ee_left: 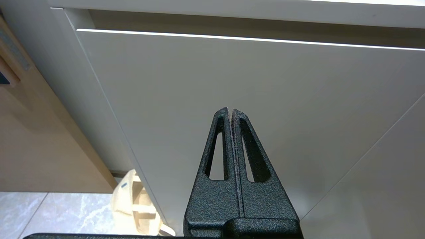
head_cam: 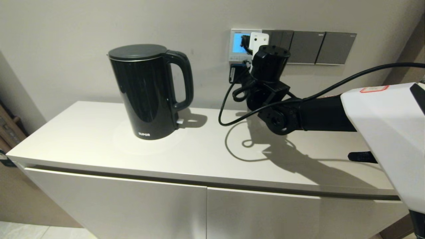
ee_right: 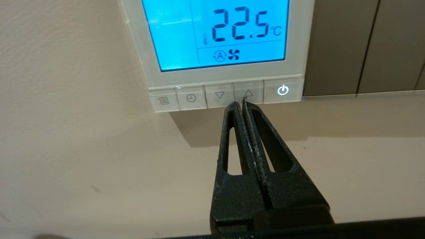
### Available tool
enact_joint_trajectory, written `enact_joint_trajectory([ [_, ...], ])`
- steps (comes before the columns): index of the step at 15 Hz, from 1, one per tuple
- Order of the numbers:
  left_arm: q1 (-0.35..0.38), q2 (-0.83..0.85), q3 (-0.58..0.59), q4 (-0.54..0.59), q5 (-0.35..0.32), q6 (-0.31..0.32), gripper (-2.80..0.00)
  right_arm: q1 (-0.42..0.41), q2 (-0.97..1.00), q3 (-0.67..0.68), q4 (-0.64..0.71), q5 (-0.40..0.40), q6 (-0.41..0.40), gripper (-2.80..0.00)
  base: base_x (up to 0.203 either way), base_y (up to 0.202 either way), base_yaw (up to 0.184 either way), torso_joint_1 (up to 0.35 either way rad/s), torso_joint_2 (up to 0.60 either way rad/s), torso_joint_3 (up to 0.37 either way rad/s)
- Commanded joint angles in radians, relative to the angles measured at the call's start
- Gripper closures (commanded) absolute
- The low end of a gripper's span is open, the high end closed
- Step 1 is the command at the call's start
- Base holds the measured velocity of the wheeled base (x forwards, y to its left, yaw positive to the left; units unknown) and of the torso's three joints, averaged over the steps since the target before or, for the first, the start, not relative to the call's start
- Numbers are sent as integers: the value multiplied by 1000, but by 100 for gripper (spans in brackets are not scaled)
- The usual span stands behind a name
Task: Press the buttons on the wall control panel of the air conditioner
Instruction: Press the temperature increase button
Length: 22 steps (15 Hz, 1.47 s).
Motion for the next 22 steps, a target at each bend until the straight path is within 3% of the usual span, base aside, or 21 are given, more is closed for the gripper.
enact_joint_trajectory([
  [1, 0, 0, 0, 1, -1, 0, 0, -2, -3, -1, -4, -3, -1, 0, 0, 0, 0, 0, 0, 0],
  [11, 1, 0, 0, 1, 1, 0, 0, 27, -46, 51, -18, -6, 2, 0, 0, 0, 0, 0, 0, 0],
  [22, 0, 0, 0, 1, 1, 0, 0, 18, -3, 9, -7, -5, -1, 0, 0, 0, 0, 0, 0, 0],
])
